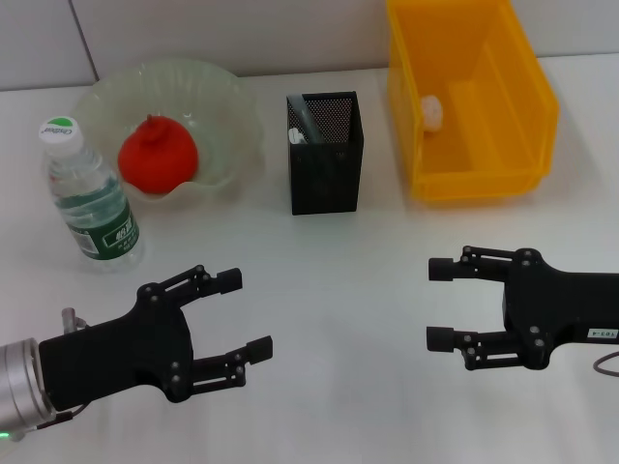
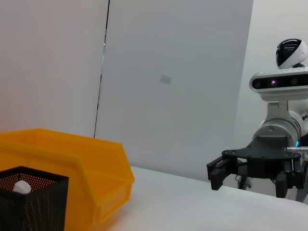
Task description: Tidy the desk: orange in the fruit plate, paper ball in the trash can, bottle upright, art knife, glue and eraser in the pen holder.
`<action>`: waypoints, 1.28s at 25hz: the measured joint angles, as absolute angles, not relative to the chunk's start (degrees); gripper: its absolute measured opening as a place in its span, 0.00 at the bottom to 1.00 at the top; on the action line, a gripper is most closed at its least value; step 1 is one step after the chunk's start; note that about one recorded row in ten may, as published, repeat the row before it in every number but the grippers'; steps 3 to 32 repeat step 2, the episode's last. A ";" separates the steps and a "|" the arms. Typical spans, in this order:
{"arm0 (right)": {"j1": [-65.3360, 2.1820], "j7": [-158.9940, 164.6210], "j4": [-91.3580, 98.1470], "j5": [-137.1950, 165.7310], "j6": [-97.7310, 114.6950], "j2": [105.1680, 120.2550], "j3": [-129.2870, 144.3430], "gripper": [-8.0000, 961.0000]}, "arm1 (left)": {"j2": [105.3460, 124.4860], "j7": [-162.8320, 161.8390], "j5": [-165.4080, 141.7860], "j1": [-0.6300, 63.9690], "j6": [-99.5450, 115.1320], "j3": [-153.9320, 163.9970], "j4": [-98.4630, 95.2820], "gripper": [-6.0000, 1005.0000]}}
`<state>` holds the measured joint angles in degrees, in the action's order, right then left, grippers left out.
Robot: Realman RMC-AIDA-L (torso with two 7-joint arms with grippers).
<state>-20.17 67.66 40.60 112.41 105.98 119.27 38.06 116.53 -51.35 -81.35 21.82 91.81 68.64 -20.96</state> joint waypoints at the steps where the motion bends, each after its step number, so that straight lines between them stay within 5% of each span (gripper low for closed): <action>1: -20.20 67.67 40.60 112.40 105.98 119.27 38.06 0.84 | 116.50 -51.34 -81.33 21.80 91.84 68.64 -21.00 0.86; 32: -20.20 67.67 40.60 112.40 105.98 119.27 38.06 0.84 | 116.50 -51.34 -81.33 21.80 91.84 68.64 -21.00 0.86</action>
